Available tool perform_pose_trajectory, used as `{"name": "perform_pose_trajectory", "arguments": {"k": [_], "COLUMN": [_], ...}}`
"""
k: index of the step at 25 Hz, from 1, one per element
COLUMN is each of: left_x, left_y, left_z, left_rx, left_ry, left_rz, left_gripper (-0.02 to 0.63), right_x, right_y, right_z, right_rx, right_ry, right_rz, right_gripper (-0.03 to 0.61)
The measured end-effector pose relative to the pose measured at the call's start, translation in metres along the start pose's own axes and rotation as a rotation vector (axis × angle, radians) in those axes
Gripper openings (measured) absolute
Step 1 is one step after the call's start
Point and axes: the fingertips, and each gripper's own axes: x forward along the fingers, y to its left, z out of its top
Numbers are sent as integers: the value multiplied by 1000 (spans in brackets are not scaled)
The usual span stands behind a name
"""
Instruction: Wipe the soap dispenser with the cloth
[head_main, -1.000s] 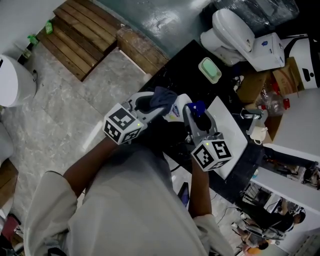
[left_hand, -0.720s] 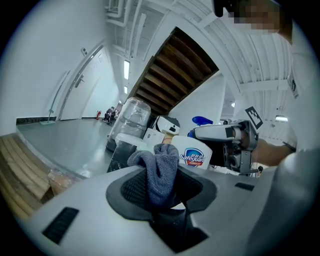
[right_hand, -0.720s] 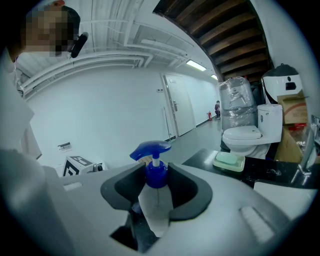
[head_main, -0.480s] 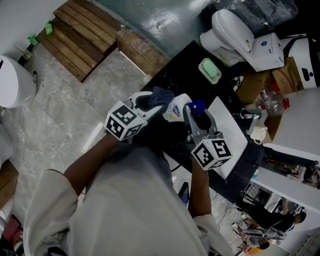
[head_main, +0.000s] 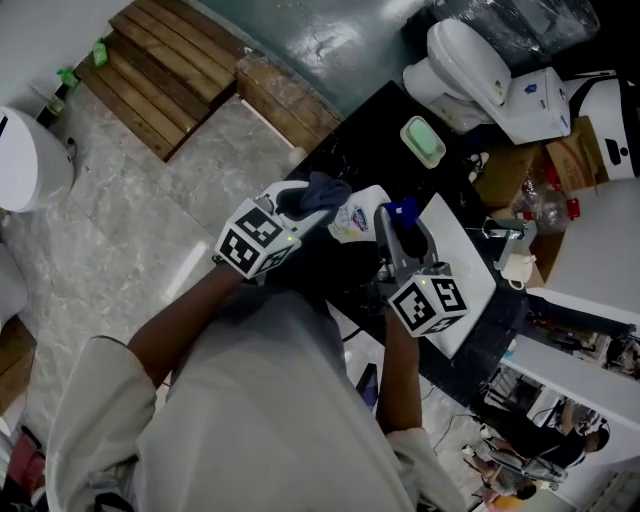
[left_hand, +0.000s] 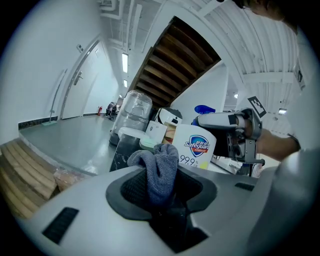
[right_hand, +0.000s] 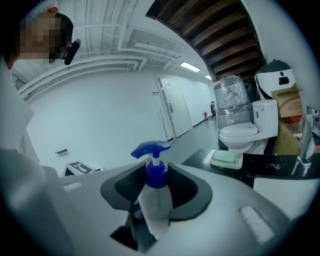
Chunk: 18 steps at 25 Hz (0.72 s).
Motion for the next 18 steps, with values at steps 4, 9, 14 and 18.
{"name": "perform_pose_trajectory", "arguments": {"k": [4,9,14,18], "left_x": [3,6,7,9], "left_y": [1,2,3,3], "left_z": [-2,-6,-8,-10], "left_rx": [14,20,46,52], "left_ry": [26,50,57,76], "left_rz": [13,26,43,48], "left_gripper": [133,133,133,133], "right_x": [0,-2,-3,-4], "right_y": [-7,-13,-18,-22], "right_z": [2,2,1,2], "right_rx": [32,62,93,117], "right_ry": [-11,-30,-43,-44], "right_rz": [-6,-6,-3,-7], "right_gripper": [135,135,134,135]}}
